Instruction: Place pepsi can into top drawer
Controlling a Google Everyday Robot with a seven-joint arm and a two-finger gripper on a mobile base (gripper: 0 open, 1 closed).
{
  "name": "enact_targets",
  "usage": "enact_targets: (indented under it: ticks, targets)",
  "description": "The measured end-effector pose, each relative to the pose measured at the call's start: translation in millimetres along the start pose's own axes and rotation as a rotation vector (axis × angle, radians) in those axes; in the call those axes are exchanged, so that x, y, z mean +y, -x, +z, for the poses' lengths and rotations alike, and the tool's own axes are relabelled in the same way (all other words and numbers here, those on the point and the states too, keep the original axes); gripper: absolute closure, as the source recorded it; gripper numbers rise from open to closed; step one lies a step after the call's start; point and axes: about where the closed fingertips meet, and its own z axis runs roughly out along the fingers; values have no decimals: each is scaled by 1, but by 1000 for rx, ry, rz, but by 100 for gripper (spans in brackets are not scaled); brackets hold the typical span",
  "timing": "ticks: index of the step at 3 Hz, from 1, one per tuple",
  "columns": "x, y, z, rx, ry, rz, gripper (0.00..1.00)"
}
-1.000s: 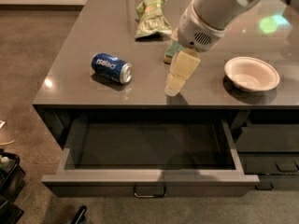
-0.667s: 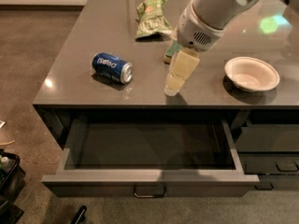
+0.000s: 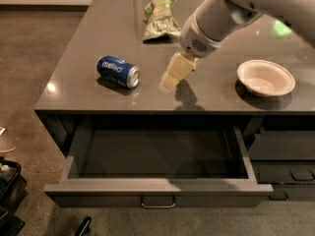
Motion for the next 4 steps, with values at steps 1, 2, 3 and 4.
enact_targets:
  ticks: [1,2,3,4]
  targets:
    - [-25,17,28,-51,-32,31,0]
    - [-40,38,50,-104,-33,40,0]
    - [-39,38,50,-103,-32,40,0]
    - [-25,38,46,-87,16,80,0]
